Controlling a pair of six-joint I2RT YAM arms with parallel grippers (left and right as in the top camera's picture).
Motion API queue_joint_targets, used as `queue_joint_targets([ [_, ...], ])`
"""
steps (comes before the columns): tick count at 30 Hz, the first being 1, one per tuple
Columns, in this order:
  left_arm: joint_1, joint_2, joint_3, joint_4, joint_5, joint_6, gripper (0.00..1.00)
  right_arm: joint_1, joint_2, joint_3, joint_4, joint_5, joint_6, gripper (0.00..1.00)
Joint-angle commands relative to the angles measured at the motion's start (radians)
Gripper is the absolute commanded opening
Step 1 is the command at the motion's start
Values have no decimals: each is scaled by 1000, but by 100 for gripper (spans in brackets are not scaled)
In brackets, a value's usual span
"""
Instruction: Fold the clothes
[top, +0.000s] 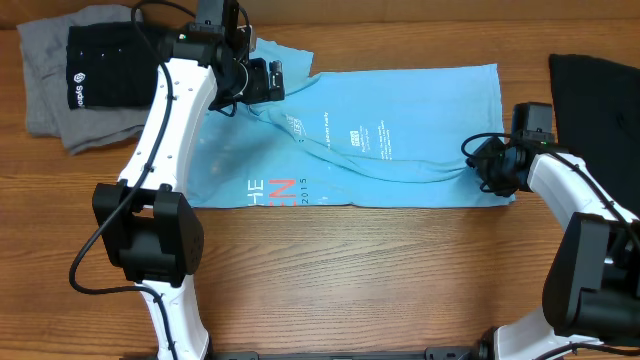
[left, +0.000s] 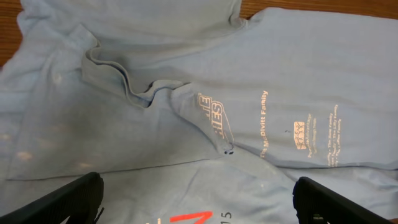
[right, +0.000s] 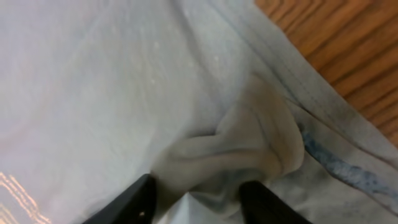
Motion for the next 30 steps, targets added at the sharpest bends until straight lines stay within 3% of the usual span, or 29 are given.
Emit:
queue_joint_targets([
  [1,3,8,-3,-5,-19,16,100,-11,-2,-4,11,-4,6,34],
  [5,3,8,-3,-5,-19,16,100,-21,-2,-4,18,8,7,10],
  [7,3,8,-3,-6,-19,16,100,-24,-2,-4,31,33,7,4],
  [19,3,8,-3,-6,-19,16,100,-23,-2,-4,279,60,2,7],
  [24,3,8,-3,-6,-19,16,100,-23,25,-4,355,96,2,25],
  [25,3,8,-3,-6,-19,16,100,-23,32,-4,361,105,2,37],
  [26,3,8,-3,-6,-19,16,100,-23,41,-4,366,119,2,57],
  [27,3,8,-3,-6,-19,16,100,-23,44,-4,367,129,2,70],
  [30,3,8,-3,-5,-19,16,100,-34,36,8,346,119,-32,84],
])
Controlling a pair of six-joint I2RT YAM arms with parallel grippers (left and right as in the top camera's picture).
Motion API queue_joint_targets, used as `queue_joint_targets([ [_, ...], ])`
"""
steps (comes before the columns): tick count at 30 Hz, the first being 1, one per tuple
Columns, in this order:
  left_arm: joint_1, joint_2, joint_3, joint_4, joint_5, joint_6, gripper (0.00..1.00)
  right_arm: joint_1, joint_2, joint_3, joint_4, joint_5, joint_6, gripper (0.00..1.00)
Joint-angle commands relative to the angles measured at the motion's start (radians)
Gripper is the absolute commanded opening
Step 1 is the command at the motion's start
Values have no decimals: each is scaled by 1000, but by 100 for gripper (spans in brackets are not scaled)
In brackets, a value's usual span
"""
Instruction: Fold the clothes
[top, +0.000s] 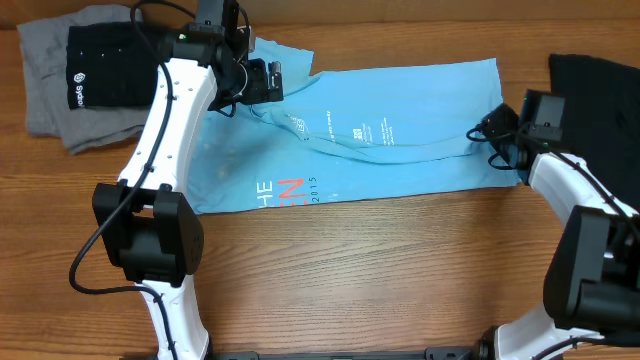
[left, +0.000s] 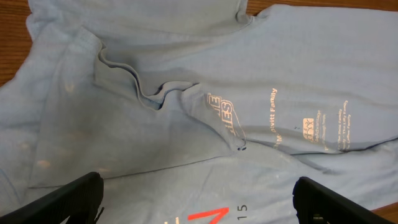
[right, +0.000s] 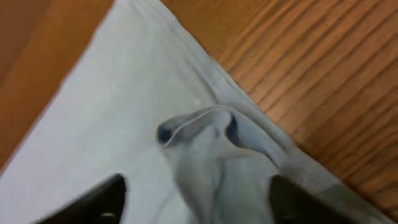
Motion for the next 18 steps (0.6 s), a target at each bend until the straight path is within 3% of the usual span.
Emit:
queue_joint_targets([
  [1,3,8,-3,0,-10,16,100,-21,-5,27,-43,9,-29,87],
  [6,-2,8,-3,-8,0,35,98,-61,-43,134,-228,-140,-31,90],
  [9,-19,8,-3,-24,34,93,79,-62,-51,169,-272,-261,-105,85],
  [11,-43,8,-3,-41,72,150,62,-56,-51,173,-291,-314,-130,75],
  [13,-75,8,-3,-66,101,203,47,-48,-49,172,-333,-317,-130,59],
  [15,-114,8,-5,-89,99,210,30,-38,-41,168,-357,-314,-130,38],
  [17,-149,9,-11,-91,100,200,9,-24,-25,156,-352,-314,-129,11],
  [18,-166,9,-19,-84,100,187,4,-18,-17,149,-350,-313,-124,4],
])
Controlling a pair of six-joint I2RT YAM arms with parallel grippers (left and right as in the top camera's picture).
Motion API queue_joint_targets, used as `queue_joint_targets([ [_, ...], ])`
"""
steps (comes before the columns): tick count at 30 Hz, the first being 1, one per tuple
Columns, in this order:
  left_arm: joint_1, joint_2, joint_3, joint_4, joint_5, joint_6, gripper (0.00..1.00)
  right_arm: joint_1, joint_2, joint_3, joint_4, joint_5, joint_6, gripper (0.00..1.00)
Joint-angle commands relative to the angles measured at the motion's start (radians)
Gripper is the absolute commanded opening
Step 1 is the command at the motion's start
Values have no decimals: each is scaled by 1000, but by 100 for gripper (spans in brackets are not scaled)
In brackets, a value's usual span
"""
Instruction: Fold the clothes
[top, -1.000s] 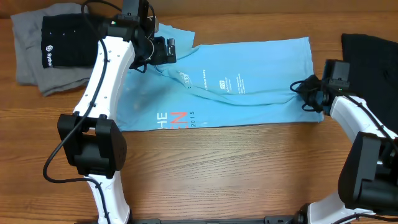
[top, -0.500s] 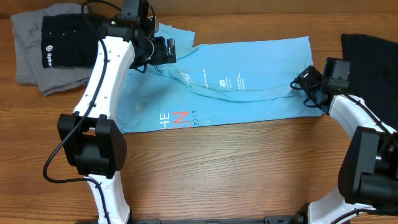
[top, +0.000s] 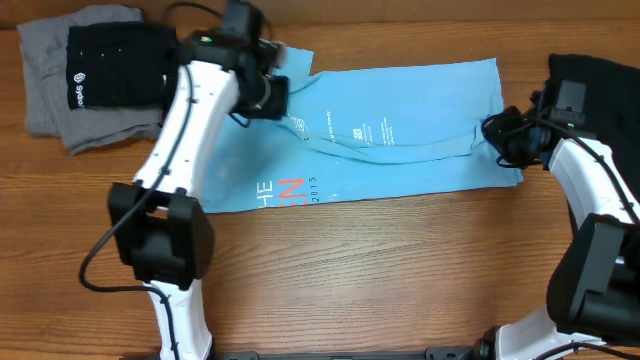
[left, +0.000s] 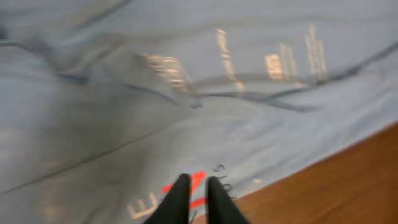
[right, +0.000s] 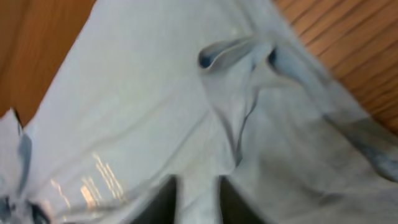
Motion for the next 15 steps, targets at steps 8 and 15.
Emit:
queue_joint_targets([
  [8,-177,63,-69,43,117,6,4,34,67,-21,8,-5,40,4],
  [15,-245,202,-69,91,178,22,4,34,74,-22,-34,23,67,4],
])
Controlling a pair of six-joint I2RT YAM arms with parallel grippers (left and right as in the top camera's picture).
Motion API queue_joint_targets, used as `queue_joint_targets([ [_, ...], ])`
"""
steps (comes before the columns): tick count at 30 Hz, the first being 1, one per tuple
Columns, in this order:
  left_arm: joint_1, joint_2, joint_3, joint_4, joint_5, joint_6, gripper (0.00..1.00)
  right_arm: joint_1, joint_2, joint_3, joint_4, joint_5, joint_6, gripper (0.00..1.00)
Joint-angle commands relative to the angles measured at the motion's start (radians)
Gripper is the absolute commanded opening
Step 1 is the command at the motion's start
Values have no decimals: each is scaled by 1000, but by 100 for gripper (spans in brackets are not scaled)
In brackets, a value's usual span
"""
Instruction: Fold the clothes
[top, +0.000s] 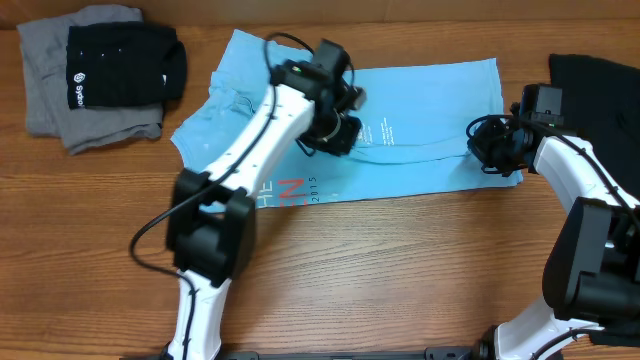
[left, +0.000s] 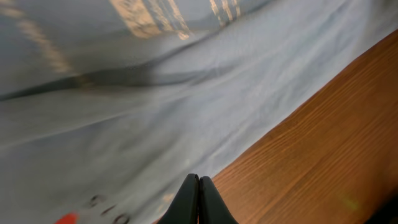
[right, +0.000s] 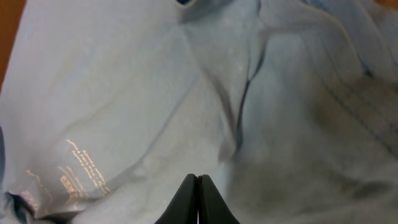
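A light blue T-shirt (top: 420, 95) with pink and red print lies spread across the table, with a long crease running through its middle. My left gripper (top: 338, 138) is shut and empty over the shirt's middle. In the left wrist view, the left gripper (left: 199, 182) points at the shirt (left: 124, 112) near its front hem, with bare wood to the right. My right gripper (top: 486, 146) is shut and empty at the shirt's right end. Seen from the right wrist, the gripper (right: 198, 182) hangs over wrinkled blue cloth (right: 124, 93).
A folded pile of grey and black clothes (top: 95, 70) sits at the back left. A black garment (top: 600, 90) lies at the back right, just behind the right arm. Bare wooden table (top: 400, 270) runs along the front.
My left gripper has moved from the collar area to the right, over the shirt's middle, and the collar and sleeve are uncovered. Both grippers' jaws have closed fully. The right gripper has shifted slightly left.
First my left gripper hung open over the collar while the right was shut on the bunched front right hem corner. Then the right stood open, with that corner lying farther back. Then both grippers' jaws were nearly closed. Now both are shut and empty, the left over the shirt's middle.
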Motion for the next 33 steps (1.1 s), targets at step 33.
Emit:
queue_joint_targets([
  [33,28,186,-10,333,-103,26,4,2,37,-151,26,128,75,4],
])
